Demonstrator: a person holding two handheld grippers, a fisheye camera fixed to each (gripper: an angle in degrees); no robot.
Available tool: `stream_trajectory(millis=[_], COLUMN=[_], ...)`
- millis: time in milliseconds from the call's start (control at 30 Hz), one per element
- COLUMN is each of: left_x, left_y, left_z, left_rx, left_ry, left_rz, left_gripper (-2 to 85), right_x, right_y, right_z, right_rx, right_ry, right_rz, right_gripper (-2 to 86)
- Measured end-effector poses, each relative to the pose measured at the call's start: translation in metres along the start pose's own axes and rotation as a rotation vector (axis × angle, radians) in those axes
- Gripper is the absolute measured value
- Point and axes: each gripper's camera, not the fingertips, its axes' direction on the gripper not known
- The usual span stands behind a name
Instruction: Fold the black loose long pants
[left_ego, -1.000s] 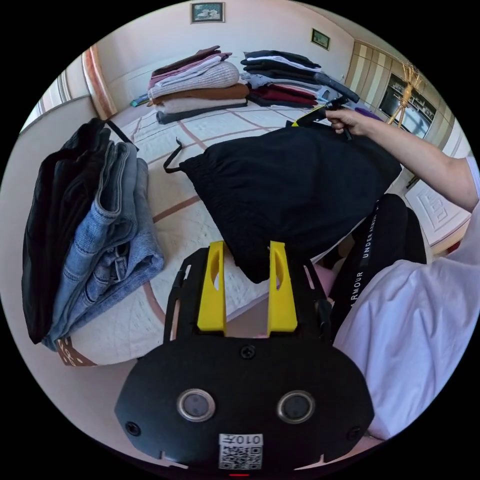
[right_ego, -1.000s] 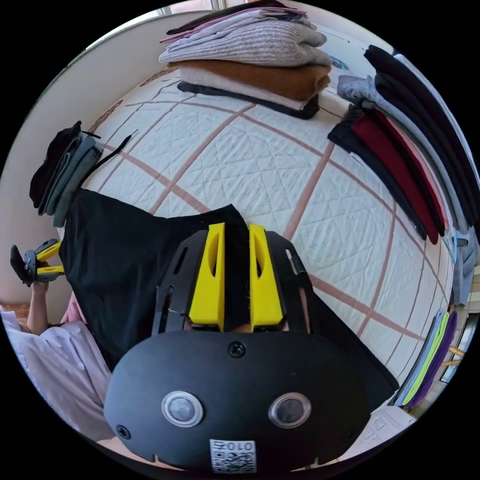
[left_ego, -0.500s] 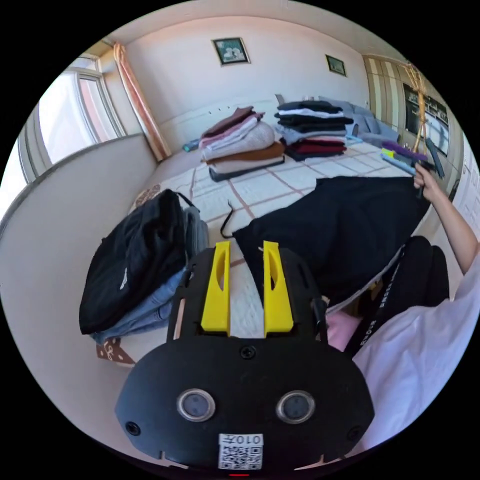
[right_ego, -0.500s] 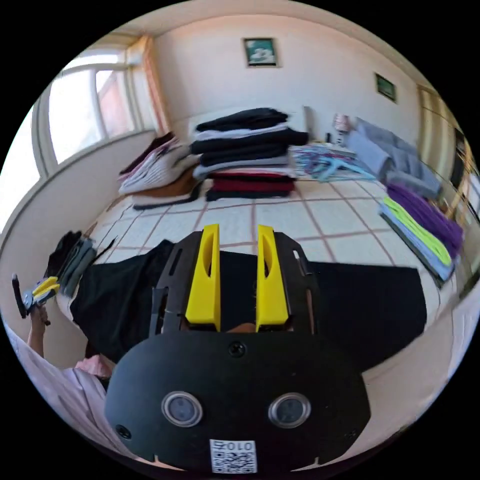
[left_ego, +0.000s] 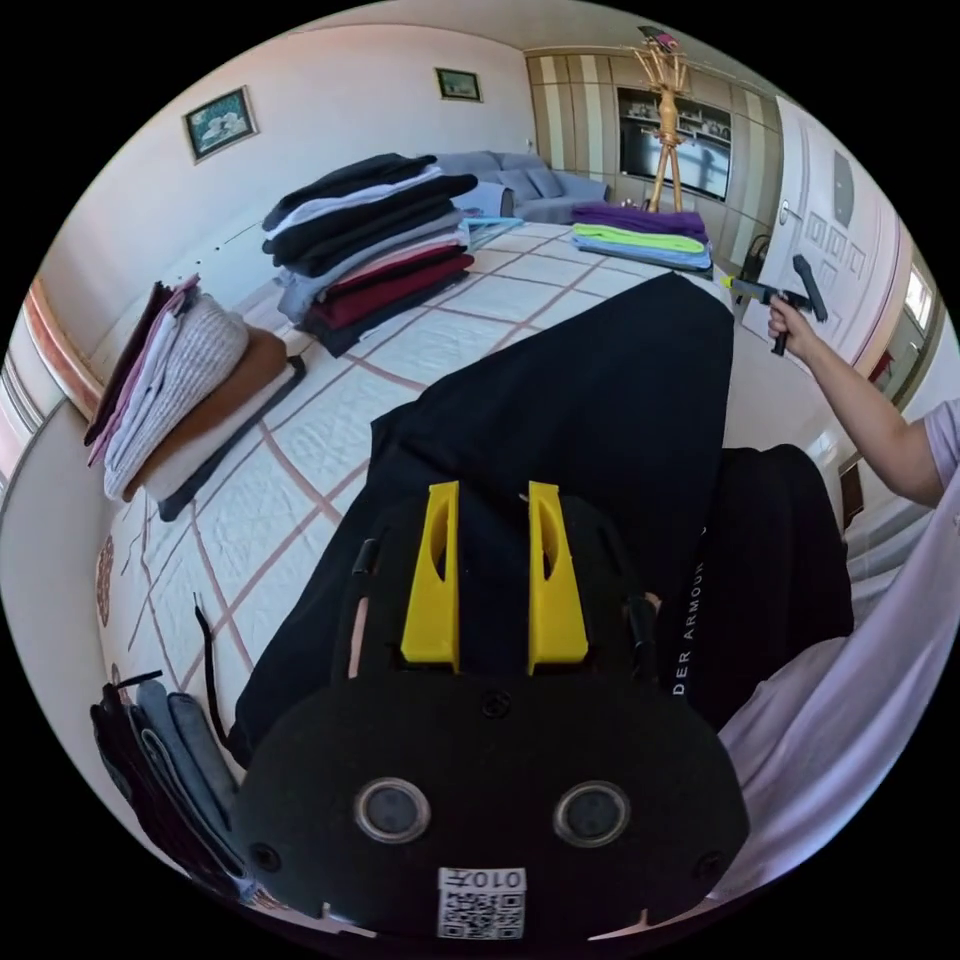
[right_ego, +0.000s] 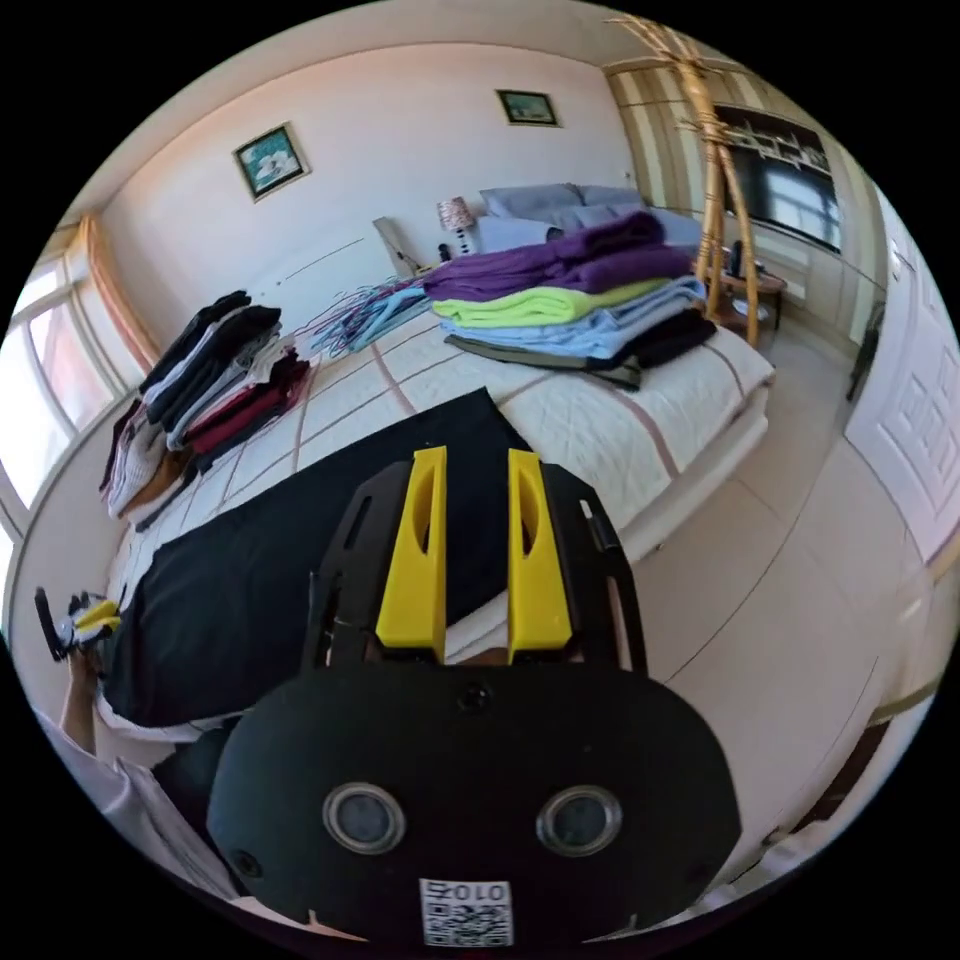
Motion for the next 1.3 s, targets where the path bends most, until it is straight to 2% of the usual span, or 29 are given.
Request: stream_trajectory(millis=[200, 267, 367, 500, 667, 900, 1033, 1300], left_x=[0.020, 0.015, 0.008, 0.005, 0.008, 0.011, 0.011, 0.002], left_y=[0.010, 0.021, 0.029, 0.033, 0.041, 0.048, 0.053, 0.067], left_z=[0.035, 0.044, 0.051, 0.060, 0.070, 0.073, 0.076, 0.086], left_rx=[-0.106, -0.131, -0.125, -0.123, -0.115, -0.111, -0.117, -0.114], left_ry=[-0.077, -0.078, -0.048, -0.035, -0.034, -0.044, -0.046, -0.020], left_rz=[0.016, -0.008, -0.050, -0.072, -0.083, -0.083, -0.084, -0.121], left_gripper=[10.2, 10.2, 10.3, 10.3, 10.3, 10.2, 10.1, 10.1], right_x=[-0.028, -0.030, -0.025, -0.017, -0.023, -0.029, -0.033, -0.036], right_y=[-0.060, -0.070, -0.080, -0.089, -0.090, -0.094, -0.097, -0.096], right_z=[0.057, 0.074, 0.094, 0.097, 0.087, 0.093, 0.115, 0.114], right_rx=[-0.168, -0.237, -0.319, -0.324, -0.265, -0.251, -0.350, -0.349], right_ry=[0.141, 0.180, 0.161, 0.072, 0.147, 0.089, 0.141, 0.195], right_rz=[-0.371, -0.426, -0.451, -0.406, -0.433, -0.489, -0.519, -0.590], right_gripper=[10.1, 9.6, 8.6, 6.4, 5.3, 7.0, 6.2, 3.2])
